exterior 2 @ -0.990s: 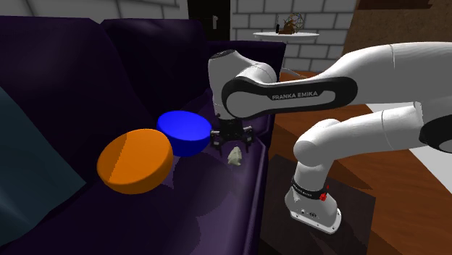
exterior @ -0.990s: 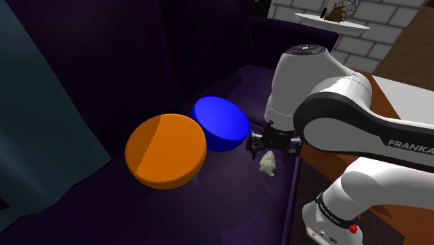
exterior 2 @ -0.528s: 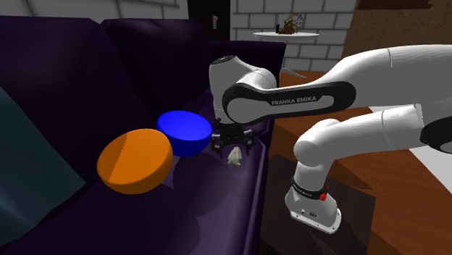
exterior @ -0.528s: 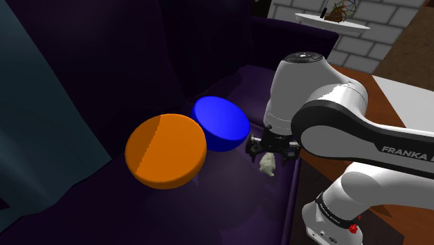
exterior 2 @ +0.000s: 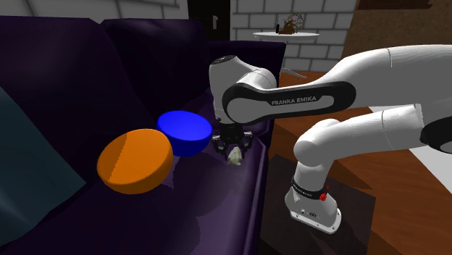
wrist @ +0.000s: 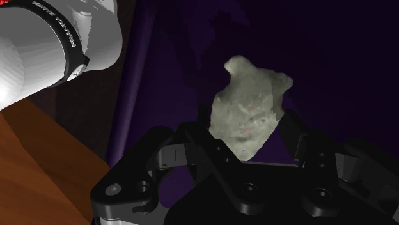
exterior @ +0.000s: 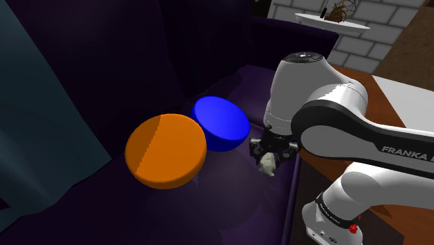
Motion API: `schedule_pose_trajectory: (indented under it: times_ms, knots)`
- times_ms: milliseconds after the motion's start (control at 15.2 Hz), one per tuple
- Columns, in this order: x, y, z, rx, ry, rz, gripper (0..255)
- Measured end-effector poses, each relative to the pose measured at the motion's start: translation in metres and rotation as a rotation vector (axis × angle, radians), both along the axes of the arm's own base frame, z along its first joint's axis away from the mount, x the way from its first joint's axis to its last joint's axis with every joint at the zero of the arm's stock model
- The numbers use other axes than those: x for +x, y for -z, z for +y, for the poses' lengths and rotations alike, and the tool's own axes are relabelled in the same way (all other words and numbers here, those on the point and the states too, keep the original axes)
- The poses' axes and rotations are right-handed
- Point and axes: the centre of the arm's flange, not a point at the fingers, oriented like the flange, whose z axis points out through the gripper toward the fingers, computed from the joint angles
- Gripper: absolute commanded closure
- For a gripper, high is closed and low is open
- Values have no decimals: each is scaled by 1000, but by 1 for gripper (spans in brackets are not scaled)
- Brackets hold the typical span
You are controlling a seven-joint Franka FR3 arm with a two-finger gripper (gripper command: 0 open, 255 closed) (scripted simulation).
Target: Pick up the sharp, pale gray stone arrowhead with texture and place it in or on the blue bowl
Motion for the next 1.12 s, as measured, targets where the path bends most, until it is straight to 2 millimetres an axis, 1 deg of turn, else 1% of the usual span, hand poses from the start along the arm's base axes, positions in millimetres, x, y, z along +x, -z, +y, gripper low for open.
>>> schedule_pose_trajectory:
  times_ms: [264, 396, 1122]
  knots:
    - [0, 0, 0, 0, 0, 0, 255]
    - [1, -6, 0, 0, 0, 0, 255]
    - [0, -63, 0, 0, 0, 0, 255]
